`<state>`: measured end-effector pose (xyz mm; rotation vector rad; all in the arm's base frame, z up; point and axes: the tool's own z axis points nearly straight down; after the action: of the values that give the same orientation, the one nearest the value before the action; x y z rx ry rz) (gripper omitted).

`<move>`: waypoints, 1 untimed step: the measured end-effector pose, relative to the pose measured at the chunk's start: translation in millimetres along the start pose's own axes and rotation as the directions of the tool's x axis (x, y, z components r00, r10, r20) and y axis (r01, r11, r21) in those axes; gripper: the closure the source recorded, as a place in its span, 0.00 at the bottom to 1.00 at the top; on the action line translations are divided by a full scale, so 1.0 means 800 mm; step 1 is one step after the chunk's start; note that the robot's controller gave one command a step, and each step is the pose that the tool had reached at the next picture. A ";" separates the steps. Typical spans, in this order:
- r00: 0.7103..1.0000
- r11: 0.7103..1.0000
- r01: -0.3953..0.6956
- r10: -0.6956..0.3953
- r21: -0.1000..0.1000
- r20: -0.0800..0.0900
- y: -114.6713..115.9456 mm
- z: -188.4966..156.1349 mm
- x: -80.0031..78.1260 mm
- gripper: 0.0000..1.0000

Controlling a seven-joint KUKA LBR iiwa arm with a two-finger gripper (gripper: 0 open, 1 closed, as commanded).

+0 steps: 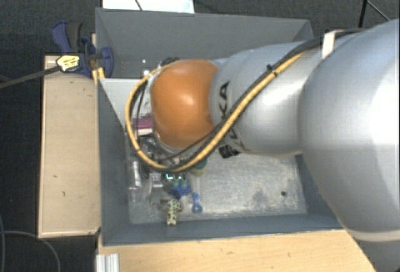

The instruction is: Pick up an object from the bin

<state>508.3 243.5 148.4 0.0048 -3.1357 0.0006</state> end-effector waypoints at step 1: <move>0.999 0.999 0.035 -0.035 -0.010 0.028 -0.072 0.092 -0.028 0.00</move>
Offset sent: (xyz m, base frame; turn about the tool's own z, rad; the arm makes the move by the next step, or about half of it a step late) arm 0.0154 -0.0582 -0.0784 -0.0400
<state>530.5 186.3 74.8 0.0604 -3.1625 -0.0168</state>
